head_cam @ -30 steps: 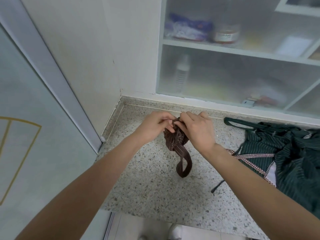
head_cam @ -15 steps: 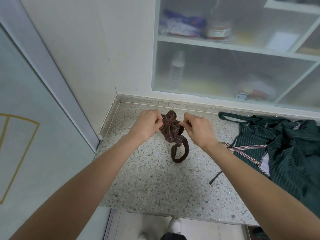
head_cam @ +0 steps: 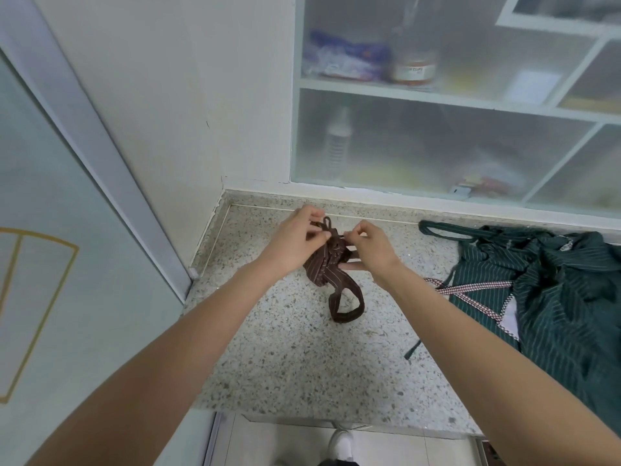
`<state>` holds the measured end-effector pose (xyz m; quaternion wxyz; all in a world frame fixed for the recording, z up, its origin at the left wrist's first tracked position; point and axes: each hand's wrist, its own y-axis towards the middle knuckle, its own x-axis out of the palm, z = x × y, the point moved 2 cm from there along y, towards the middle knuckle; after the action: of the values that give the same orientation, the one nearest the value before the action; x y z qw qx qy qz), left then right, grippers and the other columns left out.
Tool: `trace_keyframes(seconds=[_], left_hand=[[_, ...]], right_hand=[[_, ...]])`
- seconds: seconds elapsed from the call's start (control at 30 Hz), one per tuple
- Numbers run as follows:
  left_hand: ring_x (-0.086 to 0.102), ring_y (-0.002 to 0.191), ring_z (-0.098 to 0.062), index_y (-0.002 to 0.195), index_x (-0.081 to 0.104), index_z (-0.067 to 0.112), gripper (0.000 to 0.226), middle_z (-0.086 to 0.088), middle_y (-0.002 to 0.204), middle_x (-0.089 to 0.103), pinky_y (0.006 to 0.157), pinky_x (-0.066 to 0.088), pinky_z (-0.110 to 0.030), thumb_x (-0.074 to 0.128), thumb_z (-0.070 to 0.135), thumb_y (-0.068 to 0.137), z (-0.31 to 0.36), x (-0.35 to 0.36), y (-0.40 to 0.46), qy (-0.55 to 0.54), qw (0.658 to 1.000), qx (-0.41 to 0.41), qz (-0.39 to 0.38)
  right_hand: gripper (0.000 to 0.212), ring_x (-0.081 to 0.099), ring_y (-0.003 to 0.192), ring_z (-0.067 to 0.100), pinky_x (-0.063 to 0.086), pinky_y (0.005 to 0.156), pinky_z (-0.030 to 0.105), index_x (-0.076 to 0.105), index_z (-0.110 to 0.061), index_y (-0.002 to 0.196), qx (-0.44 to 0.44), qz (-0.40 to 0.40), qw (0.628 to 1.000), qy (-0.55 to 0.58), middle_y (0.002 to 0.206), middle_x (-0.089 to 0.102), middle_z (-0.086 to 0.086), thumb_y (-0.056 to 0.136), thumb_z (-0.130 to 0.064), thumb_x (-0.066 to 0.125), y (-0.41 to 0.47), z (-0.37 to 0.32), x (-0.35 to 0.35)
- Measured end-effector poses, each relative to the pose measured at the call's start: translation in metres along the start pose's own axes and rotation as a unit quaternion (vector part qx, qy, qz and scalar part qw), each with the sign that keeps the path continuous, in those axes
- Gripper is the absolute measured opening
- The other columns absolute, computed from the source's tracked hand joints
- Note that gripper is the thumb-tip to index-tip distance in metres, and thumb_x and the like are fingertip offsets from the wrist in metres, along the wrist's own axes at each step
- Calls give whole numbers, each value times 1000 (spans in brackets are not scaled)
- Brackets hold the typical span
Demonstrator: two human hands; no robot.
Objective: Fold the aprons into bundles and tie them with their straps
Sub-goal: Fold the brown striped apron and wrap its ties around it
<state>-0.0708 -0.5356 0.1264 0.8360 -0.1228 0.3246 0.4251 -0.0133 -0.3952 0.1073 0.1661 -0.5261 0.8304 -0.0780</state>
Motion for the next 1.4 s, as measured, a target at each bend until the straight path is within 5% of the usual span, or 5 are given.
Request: trace_keyframes(seconds=[0.3, 0.63, 0.97, 1.2, 1.4], left_hand=[[39, 133, -24, 146, -19, 5, 125, -9, 146, 40, 107, 32, -31, 78, 35, 73, -13, 42, -7, -114, 966, -214, -90], [60, 68, -14, 96, 65, 11, 22, -6, 86, 63, 61, 42, -19, 70, 27, 82, 18, 28, 36, -48, 981, -161, -97], [58, 92, -23, 93, 65, 16, 8, -3, 96, 66, 78, 44, -31, 59, 20, 90, 234, 139, 79, 149, 950, 240, -133], [53, 104, -25, 104, 63, 22, 14, 1, 94, 54, 89, 41, -38, 56, 24, 91, 359, 253, 55, 248, 894, 329, -176], [53, 106, -20, 94, 59, 27, 10, 7, 100, 61, 92, 33, -39, 63, 31, 86, 437, 296, 43, 229, 916, 301, -134]], right_hand=[[15, 60, 87, 32, 59, 69, 38, 46, 1, 85, 112, 53, 928, 351, 93, 55, 20, 97, 4, 37, -7, -10, -10], [10, 50, 121, 38, 46, 99, 38, 45, 6, 98, 127, 197, 861, 451, 124, 48, 28, 98, 3, 36, -25, 2, -110], [19, 49, 96, 27, 56, 63, 31, 50, -2, 77, 158, 219, 907, 324, 94, 50, 14, 95, 1, 46, -86, 37, -256], [39, 50, 101, 15, 40, 86, 27, 49, -10, 123, -21, 212, 975, 60, 111, 54, 3, 86, -1, 59, -139, 35, -386], [9, 55, 68, 14, 43, 69, 24, 66, -14, 83, -95, 237, 962, -97, 73, 62, 3, 81, -6, 70, -170, 28, -475]])
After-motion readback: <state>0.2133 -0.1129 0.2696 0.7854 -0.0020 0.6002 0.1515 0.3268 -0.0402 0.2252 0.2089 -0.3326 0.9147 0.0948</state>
